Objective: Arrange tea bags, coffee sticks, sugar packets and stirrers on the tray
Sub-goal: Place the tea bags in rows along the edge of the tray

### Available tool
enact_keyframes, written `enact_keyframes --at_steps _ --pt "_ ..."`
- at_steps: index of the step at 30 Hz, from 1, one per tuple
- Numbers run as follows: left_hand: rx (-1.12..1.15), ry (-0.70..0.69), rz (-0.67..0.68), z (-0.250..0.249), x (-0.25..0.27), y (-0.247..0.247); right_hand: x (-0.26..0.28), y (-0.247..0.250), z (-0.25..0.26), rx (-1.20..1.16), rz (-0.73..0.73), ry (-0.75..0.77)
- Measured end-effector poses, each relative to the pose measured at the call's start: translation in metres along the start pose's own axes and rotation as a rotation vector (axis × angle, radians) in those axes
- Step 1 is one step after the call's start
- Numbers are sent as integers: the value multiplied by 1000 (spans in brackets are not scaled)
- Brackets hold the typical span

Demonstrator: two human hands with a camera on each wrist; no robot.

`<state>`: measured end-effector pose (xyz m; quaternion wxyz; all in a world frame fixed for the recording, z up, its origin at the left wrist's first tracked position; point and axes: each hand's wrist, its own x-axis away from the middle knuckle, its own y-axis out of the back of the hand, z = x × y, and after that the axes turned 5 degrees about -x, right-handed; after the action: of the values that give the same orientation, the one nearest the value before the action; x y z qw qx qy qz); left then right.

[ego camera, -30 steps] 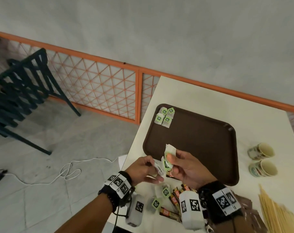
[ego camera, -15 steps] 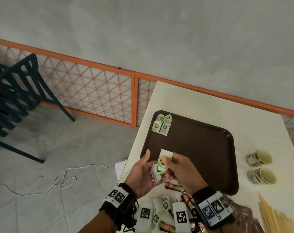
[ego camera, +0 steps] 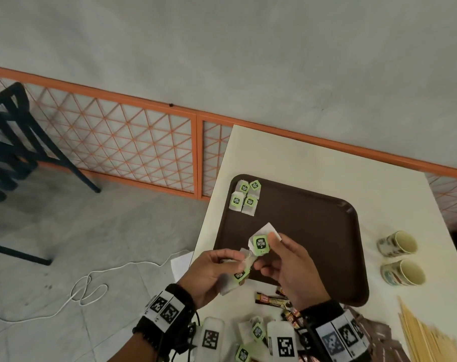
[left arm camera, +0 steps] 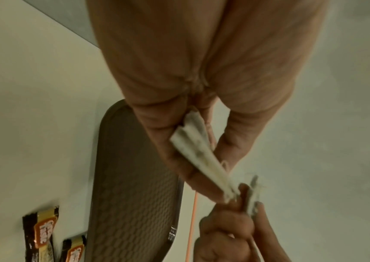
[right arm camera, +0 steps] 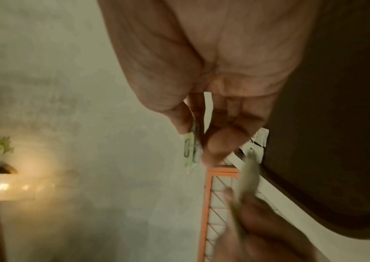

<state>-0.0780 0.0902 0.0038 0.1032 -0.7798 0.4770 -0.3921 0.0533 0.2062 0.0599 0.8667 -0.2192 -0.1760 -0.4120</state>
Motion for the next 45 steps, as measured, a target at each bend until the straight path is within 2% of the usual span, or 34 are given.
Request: enact_keyframes --at_steps 3,8,12,16,19,20,22,24,25,27,29,31,34,37,39,41,45 --pt "-41 33 -31 -3 -2 6 -1 5 10 -123 -66 -38" --pt "-127 21 10 -12 -5 2 2 1 11 -287 -57 -91" --pt "-177 35 12 -15 -2 2 3 -13 -5 -289 -136 -97" --pt "-307 6 -39 -12 -1 9 3 -26 -24 -179 -155 -126" --pt "-415 12 -69 -11 -2 18 1 -24 -31 82 -120 -133" --pt "-477 15 -70 -11 -1 22 -2 -20 -32 295 -126 -83" --pt "-650 34 -58 -13 -2 28 -9 -9 -29 853 -90 108" --pt "-791 74 -18 -17 -3 32 -18 -6 -21 1231 97 248" --pt "-817 91 4 -18 -3 33 -24 -7 -16 1308 209 261" --pt "-835 105 34 -22 -6 34 -33 -12 -6 1315 390 228" --pt "-821 103 31 -25 -8 36 -41 -18 3 1281 461 178" --pt "-801 76 -11 -27 -11 40 -52 -18 9 1295 466 136" --pt "-677 41 -94 -32 -13 51 -83 -8 10 1197 325 25" --pt "-525 7 -153 -31 -11 66 -122 0 -5 751 -11 -85" --pt "-485 -3 -185 -28 -8 74 -144 -4 -20 550 -187 -134" --pt "-440 2 -214 -25 -5 79 -159 -11 -36 465 -268 -184" --pt "-395 32 -261 -22 -2 84 -175 -14 -49 490 -331 -186"
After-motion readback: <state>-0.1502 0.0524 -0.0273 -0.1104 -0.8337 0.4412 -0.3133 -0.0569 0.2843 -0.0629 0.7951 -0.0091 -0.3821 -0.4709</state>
